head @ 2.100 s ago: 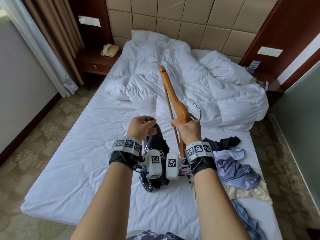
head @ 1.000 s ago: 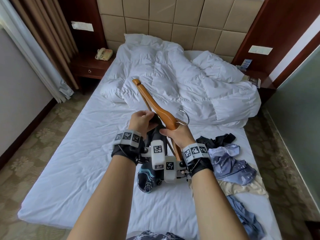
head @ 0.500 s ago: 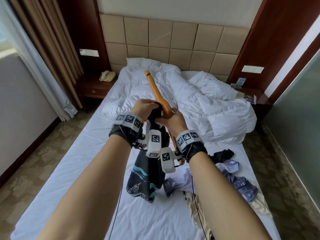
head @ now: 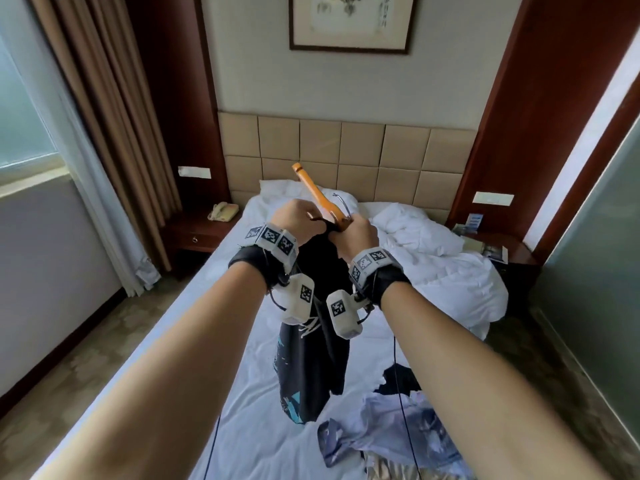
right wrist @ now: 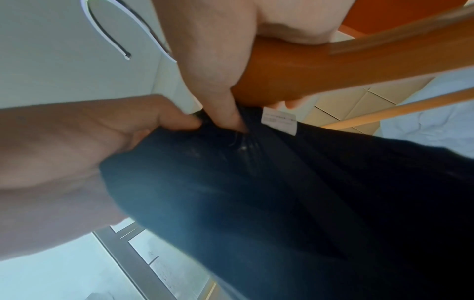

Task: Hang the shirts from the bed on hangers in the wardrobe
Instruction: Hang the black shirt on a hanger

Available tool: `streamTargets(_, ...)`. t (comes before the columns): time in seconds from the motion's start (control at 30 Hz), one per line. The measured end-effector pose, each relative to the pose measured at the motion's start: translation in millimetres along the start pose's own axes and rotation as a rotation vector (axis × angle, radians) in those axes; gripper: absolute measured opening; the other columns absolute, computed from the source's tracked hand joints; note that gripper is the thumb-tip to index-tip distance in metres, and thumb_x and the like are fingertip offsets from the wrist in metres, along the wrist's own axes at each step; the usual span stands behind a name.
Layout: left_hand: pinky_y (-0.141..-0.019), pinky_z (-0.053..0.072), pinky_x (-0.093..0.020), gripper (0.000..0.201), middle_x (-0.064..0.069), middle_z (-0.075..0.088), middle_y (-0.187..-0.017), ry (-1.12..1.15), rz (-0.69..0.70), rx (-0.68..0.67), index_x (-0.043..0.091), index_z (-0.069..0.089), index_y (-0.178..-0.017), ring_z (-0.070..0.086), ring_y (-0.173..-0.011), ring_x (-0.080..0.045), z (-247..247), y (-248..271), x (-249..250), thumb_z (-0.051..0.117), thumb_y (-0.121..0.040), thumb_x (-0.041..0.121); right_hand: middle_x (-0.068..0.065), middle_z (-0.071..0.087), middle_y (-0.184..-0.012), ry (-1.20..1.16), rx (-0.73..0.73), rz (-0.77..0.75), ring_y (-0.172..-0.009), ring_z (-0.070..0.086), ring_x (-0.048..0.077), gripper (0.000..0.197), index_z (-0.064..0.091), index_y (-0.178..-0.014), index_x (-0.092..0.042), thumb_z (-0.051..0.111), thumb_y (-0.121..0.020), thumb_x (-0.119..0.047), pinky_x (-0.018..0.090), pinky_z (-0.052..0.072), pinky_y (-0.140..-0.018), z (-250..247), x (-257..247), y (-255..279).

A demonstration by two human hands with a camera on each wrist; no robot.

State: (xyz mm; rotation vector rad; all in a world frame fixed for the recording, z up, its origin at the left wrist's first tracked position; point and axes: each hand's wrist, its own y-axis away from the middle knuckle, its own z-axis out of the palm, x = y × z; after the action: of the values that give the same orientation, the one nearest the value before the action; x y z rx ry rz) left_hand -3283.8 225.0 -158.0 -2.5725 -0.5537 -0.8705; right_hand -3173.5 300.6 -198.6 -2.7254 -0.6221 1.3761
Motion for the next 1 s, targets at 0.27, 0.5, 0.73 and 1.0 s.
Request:
streamTargets(0.27,-0.066,0.037,-0.032,0.005,-0.007,0.060,-0.096,-0.299,0.126,0.108,0.019,0.053,-0.094,0.053,-0.080,-0.030,-14,-6,56,0.054,-0.089,0.018,0.000,0.060,-0.078,0.020,0.020,-0.086,-0.064,0.053,0.013,0.013,0.054,-0.088,-0.016,0.061,-0.086,-0.027,0.028,0.040,-0.062,-45,4,-12)
streamTargets(0.5,-0.069,0.038,-0.036,0.013,-0.012,0.052,-0.093,-0.067,0.004,0.348,0.011,0.049,-0.104,0.049,-0.079,-0.033,-15,-5,81,0.044,-0.092,0.013,0.004,0.059,-0.073,0.251,0.042,-0.017,-0.070,0.058,0.028,0.008,0.055,-0.085,-0.020,0.053,-0.085,-0.028,0.028,0.039,-0.059,-66,49,-26)
streamTargets(0.73,-0.071,0.039,-0.037,0.010,-0.014,0.056,-0.102,0.053,-0.159,0.437,0.011,0.047,-0.101,0.050,-0.081,-0.034,-7,-13,85,0.044,-0.092,0.011,0.006,0.057,-0.074,0.285,-0.041,0.058,-0.072,0.058,0.028,0.016,0.057,-0.086,-0.011,0.052,-0.088,-0.026,0.028,0.038,-0.058,-99,83,-27)
streamTargets(1.0,-0.086,0.052,-0.037,0.023,-0.015,0.060,-0.113,0.251,-0.319,0.500,0.011,0.051,-0.111,0.061,-0.094,-0.034,10,-8,66,0.042,-0.091,0.005,0.016,0.065,-0.108,0.365,-0.041,0.137,-0.087,0.055,0.027,0.017,0.065,-0.104,-0.010,0.059,-0.090,-0.018,0.030,0.040,-0.074,-141,108,-33)
